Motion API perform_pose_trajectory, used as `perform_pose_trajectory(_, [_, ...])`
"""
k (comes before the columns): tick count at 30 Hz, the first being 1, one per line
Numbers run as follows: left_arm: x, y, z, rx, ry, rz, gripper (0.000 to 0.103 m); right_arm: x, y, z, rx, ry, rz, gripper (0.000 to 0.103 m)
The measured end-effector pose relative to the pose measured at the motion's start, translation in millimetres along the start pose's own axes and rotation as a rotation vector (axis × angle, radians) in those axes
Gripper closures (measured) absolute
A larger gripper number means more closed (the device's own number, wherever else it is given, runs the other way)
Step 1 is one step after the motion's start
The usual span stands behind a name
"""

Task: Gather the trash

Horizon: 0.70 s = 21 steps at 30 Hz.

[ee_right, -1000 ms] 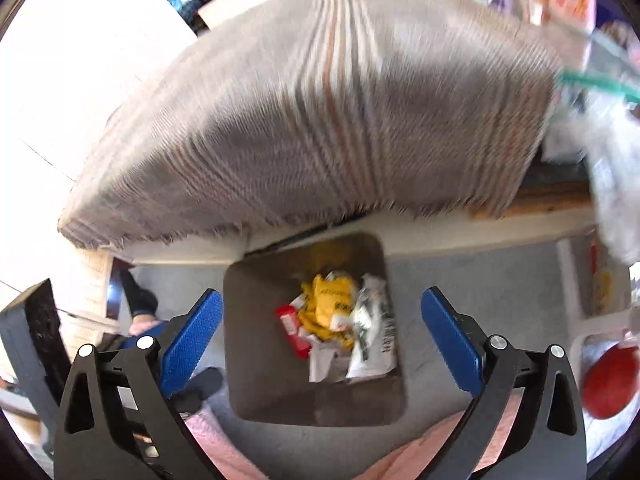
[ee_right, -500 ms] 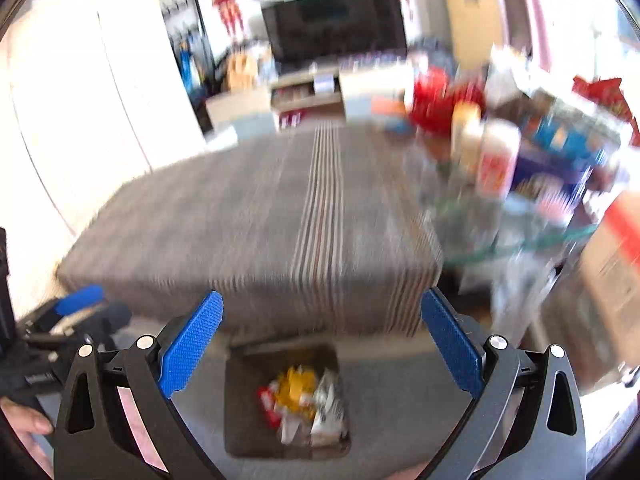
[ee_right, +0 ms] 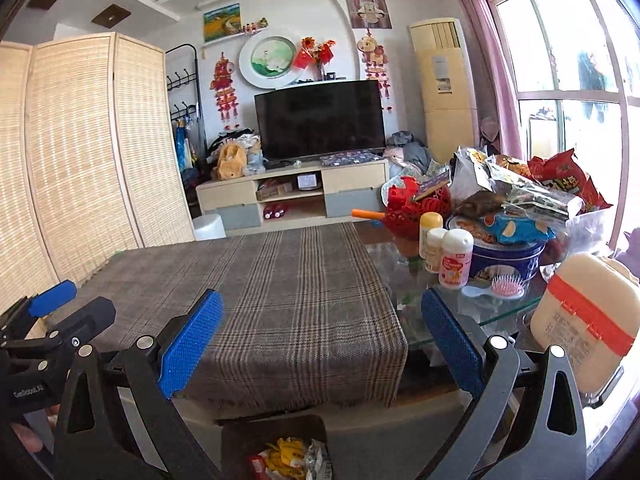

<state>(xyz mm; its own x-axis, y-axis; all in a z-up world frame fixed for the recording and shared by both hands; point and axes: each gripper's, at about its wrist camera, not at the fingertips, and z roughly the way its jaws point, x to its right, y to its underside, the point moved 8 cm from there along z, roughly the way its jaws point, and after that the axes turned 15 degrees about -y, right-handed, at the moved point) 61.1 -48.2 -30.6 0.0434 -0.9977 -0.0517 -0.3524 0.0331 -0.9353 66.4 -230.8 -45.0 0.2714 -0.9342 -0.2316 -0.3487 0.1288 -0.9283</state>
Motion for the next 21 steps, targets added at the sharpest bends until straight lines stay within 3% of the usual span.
perform_pose_trajectory(5, [-12, 9, -5, -0.006, -0.037, -0.030, 0.008, 0, -1, -15, 0.023, 0.090, -0.046, 0.003])
perform_pose_trajectory(9, [-21, 12, -3, -0.028, -0.034, -0.075, 0.008, -1, 1, -13, 0.012, 0.085, -0.033, 0.003])
perform_pose_trajectory(15, [-26, 11, -6, -0.022, -0.070, -0.046, 0.008, -3, 4, -10, 0.004, 0.083, -0.028, 0.003])
perform_pose_trajectory(21, [-26, 10, -8, -0.030, -0.045, -0.066, 0.008, -11, -1, -15, 0.011, 0.090, -0.050, 0.003])
